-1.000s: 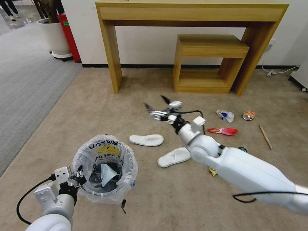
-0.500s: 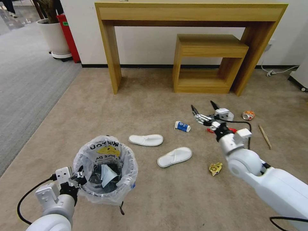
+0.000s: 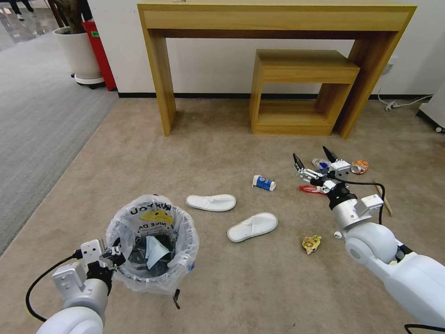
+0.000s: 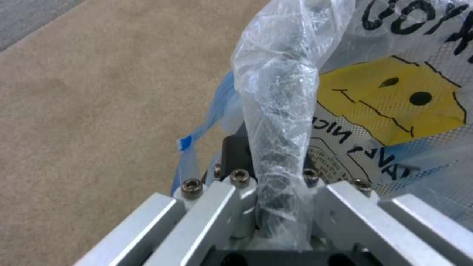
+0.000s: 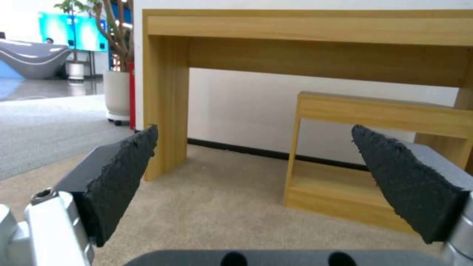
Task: Pick up the trash bin and place the garbage on the floor into it.
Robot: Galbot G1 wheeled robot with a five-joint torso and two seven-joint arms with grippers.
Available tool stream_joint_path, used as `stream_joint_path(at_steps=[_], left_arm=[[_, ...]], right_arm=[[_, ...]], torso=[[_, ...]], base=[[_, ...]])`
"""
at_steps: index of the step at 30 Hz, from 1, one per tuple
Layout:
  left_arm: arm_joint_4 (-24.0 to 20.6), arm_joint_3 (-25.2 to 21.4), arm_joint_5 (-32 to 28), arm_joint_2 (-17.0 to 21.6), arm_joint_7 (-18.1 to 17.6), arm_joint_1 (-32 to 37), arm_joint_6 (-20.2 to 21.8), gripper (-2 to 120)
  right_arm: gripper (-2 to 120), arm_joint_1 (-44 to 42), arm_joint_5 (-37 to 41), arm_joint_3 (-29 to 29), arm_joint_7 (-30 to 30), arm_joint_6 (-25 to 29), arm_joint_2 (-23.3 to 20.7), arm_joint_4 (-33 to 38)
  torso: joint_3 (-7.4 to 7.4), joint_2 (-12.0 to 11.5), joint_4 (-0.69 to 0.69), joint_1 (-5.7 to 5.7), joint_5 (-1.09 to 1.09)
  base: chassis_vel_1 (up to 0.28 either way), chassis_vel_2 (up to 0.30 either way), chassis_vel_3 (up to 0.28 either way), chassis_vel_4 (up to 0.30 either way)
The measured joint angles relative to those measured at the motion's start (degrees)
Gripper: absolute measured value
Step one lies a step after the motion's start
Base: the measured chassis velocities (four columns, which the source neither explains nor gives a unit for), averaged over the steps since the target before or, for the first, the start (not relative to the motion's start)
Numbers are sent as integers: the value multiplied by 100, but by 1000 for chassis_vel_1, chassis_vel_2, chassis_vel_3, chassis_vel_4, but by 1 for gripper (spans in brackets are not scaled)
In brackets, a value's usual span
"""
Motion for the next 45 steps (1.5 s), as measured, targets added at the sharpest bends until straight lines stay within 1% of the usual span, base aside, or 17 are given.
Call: stream_joint_path(at_steps=[12, 23, 45], left_arm=[[-11, -40, -14, 2, -15, 34, -25, 1], [-2, -15, -9, -22, -17, 16, -48, 1], [11, -20, -9, -37, -20, 10, -64, 1]], right_arm=[[100, 36, -126, -95, -160, 102, 172, -135], [100, 50, -165, -124, -232, 176, 188, -180], [100, 171, -138, -294, -329, 200, 193, -276]], torso=[[0, 0, 0, 0, 0], [1, 0, 0, 1, 0], [0, 0, 0, 1, 0]], base=[[-11, 11, 10, -15], [-64, 68, 76, -59], [-41, 36, 41, -45]])
